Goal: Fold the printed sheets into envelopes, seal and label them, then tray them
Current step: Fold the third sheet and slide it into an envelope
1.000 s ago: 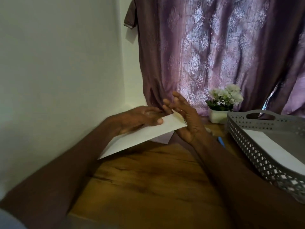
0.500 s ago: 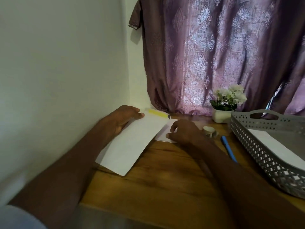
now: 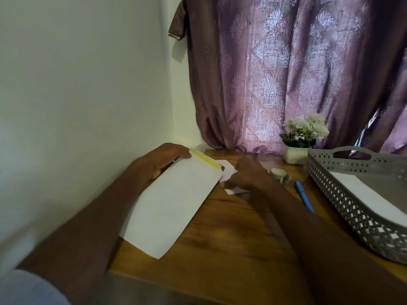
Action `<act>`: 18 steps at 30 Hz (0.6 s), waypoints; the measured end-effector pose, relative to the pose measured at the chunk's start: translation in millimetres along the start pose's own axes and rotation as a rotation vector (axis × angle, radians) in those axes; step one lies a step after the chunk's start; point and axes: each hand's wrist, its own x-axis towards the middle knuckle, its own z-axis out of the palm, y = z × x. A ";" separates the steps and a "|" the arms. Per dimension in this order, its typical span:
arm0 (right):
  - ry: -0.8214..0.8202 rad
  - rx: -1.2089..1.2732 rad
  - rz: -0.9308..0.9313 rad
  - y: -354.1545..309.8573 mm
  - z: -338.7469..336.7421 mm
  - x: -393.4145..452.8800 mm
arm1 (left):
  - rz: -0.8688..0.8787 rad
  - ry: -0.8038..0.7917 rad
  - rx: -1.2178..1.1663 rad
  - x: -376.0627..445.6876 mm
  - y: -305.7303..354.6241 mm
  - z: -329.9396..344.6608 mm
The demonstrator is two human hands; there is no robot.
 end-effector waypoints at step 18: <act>0.121 0.878 0.249 -4.5 -12.4 -1.8 | 0.040 0.099 0.111 6.2 -1.4 11.3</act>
